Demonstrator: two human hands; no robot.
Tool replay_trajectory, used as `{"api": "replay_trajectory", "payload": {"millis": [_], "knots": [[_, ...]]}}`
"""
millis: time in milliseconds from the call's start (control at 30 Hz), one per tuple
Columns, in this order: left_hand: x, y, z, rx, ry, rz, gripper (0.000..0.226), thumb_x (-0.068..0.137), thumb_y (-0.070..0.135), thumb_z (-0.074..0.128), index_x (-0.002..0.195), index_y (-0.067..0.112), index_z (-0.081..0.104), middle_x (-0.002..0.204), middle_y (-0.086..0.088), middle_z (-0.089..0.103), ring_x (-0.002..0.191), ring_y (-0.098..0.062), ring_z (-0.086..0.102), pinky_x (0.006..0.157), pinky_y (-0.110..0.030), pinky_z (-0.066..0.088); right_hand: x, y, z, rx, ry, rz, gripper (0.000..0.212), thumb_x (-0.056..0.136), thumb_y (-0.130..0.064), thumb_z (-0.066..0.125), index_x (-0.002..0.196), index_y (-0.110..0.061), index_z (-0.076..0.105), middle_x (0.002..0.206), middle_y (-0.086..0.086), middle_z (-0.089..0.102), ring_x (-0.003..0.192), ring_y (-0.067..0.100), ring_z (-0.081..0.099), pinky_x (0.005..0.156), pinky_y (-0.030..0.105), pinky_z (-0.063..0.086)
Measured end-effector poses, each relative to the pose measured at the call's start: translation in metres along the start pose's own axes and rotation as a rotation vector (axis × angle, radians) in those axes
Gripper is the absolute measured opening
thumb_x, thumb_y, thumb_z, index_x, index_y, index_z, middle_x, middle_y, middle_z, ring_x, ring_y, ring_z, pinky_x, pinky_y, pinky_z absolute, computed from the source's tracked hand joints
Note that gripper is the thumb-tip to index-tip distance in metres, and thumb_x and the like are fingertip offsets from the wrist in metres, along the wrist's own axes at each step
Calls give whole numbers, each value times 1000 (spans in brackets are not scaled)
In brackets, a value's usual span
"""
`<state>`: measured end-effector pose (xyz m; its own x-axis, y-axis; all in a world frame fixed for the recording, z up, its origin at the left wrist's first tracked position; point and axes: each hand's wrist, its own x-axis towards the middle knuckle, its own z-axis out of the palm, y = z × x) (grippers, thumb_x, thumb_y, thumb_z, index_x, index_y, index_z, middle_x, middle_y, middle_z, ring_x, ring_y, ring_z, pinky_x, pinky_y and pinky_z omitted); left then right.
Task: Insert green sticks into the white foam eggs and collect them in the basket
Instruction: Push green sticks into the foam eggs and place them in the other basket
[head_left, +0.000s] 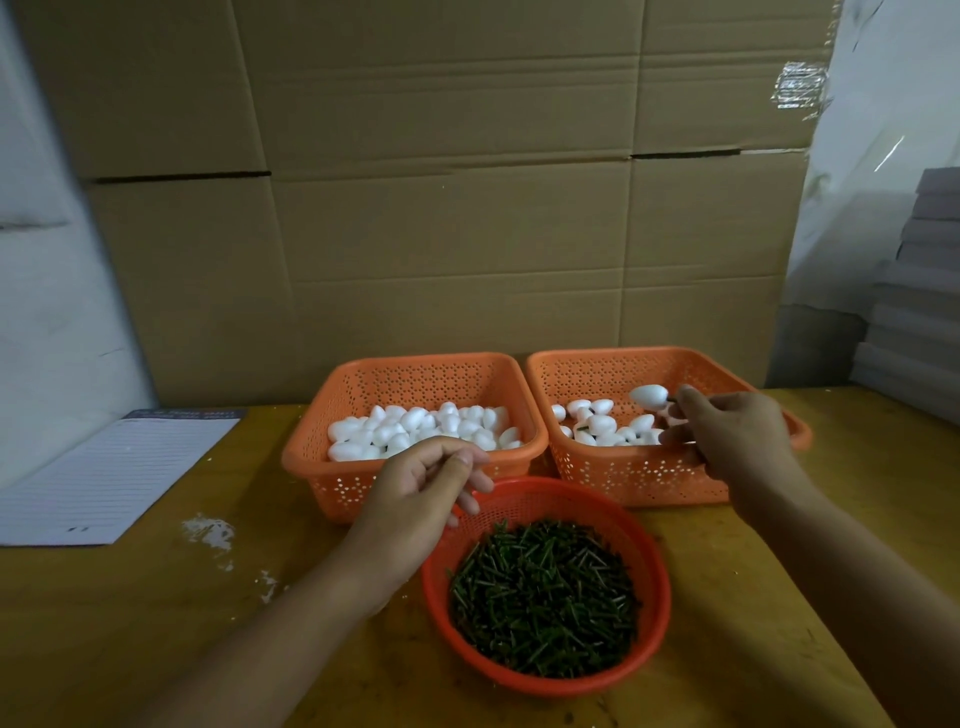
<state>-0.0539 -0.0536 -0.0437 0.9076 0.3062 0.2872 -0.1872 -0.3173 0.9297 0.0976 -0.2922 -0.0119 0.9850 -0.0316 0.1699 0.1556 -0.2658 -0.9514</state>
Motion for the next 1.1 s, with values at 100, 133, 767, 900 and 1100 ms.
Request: {"api": "replay_trajectory", "payload": {"millis": [100,133,767,900,1100], "knots": [[0,0,0,0,-2,6,26,104,15,48,100,22,72,89,2,75,75,-9,67,64,-18,51,1,1,2,-38,1,-10,32,101,-30,54,76,-18,70,60,0,72,50,13,59,51,28,39],[0,0,0,1,-4,8,26,104,15,48,100,22,72,89,1,75,75,-9,67,64,-17,51,2,1,2,-40,4,-12,32,102,-31,53,77,-18,70,60,-1,72,48,12,58,51,28,39],[6,7,-14,-40,59,38,26,102,7,49,99,19,72,90,-2,75,71,-10,65,58,-18,50,-62,-22,32,-697,-1019,-640,52,86,-63,63,135,-52,46,136,-26,53,115,-12,49,92,11,42],[12,7,-21,-48,104,50,24,100,4,50,99,17,71,89,-4,75,68,-9,63,53,-18,46,-77,-13,43,-826,-1208,-588,80,80,-79,55,144,-62,11,159,-29,17,147,3,17,119,37,22],[20,10,-30,-23,176,85,26,99,4,51,97,20,71,86,2,75,64,-4,60,53,-12,44,-87,-5,50,-1045,-1259,-545,78,85,-84,32,152,-57,2,163,-21,-16,151,15,-20,121,53,-8]]}}
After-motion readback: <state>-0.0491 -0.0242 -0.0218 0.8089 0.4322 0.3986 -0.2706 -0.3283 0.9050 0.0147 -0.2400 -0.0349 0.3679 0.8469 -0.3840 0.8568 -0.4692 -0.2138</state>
